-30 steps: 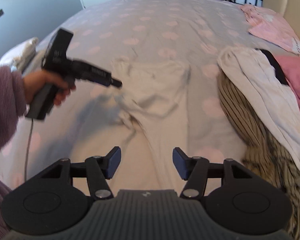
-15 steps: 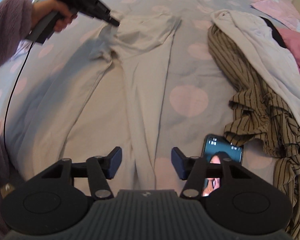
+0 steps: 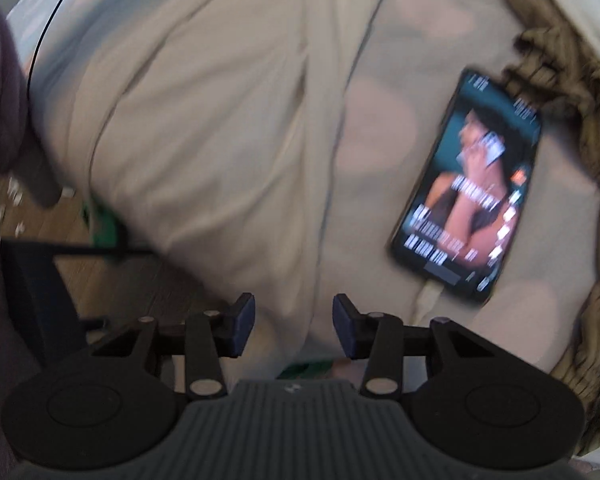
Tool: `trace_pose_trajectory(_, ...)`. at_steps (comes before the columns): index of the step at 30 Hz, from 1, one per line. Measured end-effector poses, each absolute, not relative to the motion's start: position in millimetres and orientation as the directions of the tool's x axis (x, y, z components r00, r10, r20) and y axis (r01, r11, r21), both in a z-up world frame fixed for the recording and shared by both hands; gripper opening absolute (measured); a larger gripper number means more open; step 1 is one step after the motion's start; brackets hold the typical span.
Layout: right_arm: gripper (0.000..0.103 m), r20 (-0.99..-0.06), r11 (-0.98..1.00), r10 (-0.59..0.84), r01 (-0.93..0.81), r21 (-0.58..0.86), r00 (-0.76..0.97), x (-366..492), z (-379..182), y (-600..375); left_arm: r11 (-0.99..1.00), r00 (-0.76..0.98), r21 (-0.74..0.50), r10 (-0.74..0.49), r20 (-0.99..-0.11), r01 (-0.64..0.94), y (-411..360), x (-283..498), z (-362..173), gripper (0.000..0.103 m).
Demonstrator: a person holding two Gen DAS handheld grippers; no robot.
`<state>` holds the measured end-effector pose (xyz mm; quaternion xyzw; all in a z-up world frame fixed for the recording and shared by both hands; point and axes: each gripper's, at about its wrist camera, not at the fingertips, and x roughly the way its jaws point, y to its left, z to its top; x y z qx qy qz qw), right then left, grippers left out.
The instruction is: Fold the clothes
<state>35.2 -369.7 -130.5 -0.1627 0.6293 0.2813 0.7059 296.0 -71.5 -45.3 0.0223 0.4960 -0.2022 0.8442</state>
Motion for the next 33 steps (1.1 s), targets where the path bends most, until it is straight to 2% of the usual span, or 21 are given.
trace_pose_trajectory(4,0.047,-0.987,0.788,0.163,-0.601,0.136,-0.01,29.1,-156.8,-372.0,0.92,0.43,-0.15,-0.308,-0.849,0.361,-73.0,294.9,-44.5,0.0)
trace_pose_trajectory(9,0.037,-0.985,0.804,0.168,-0.574,0.156,-0.032,32.9,-179.3,-373.4,0.921,0.433,-0.135,-0.297,-0.851,0.367,-74.5,294.1,-42.9,0.0)
trace_pose_trajectory(11,0.006,-0.984,0.813,0.177,-0.559,0.164,-0.03,34.7,-180.8,-374.4,0.919,0.432,-0.145,-0.306,-0.848,0.366,-73.9,294.1,-41.1,0.0)
trace_pose_trajectory(18,0.003,-0.98,0.798,0.2,-0.578,0.169,-0.01,28.3,-149.7,-365.9,0.901,0.451,-0.214,-0.38,-0.807,0.376,-74.7,293.6,-18.4,0.0)
trace_pose_trajectory(26,0.003,-0.977,0.784,0.208,-0.606,0.138,0.046,8.0,-101.7,-346.3,0.873,0.538,-0.322,-0.481,-0.692,0.367,-77.2,301.9,29.0,0.0)
trace_pose_trajectory(33,0.003,-0.959,0.768,0.281,-0.61,0.196,0.046,-7.5,-77.2,-301.2,0.875,0.585,-0.336,-0.482,-0.652,0.347,-76.8,317.0,38.6,0.0)
